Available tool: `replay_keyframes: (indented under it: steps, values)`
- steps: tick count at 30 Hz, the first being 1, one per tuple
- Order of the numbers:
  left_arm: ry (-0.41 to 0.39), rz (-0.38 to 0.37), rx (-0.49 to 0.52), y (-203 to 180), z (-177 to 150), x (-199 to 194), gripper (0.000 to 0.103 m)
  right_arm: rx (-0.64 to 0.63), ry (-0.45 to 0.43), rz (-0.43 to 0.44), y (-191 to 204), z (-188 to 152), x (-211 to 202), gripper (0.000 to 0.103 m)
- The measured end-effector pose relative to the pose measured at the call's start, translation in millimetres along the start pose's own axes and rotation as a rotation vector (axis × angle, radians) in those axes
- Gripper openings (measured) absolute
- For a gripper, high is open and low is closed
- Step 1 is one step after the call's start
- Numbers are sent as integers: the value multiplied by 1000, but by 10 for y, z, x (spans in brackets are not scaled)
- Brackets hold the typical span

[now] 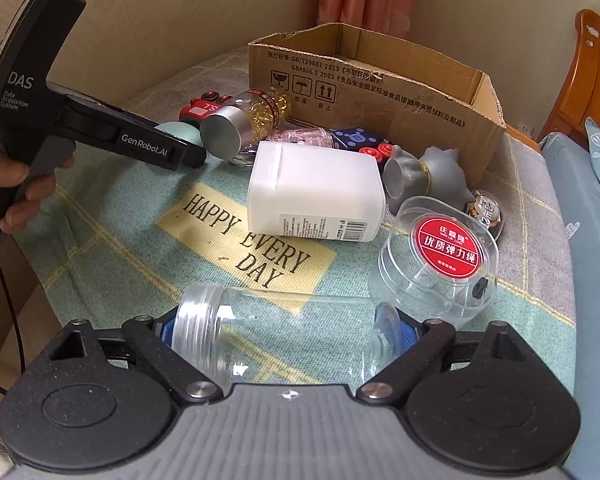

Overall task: Organize rigid objects
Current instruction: 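Close the right gripper on the clear jar while the left gripper grasps the mint-green case, then carry both items into the cardboard box and open both grippers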

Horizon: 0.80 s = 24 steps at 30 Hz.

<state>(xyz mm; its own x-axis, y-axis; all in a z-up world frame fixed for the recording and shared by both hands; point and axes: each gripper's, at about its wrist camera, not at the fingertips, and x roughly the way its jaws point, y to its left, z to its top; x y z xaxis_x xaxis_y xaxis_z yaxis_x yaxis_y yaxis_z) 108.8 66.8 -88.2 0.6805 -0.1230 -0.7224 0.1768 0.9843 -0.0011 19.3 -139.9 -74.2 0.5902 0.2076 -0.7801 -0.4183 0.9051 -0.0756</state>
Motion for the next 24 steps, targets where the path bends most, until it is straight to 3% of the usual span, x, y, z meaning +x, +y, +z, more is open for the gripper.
replay_keyframes:
  steps: [17,24]
  values:
    - [27,0,4,-20,1,-284,60,-62,-75,37,-98,118,-261,94]
    - [12,-11,15,-84,175,-438,60,-73,-113,59,-205,215,-372,94]
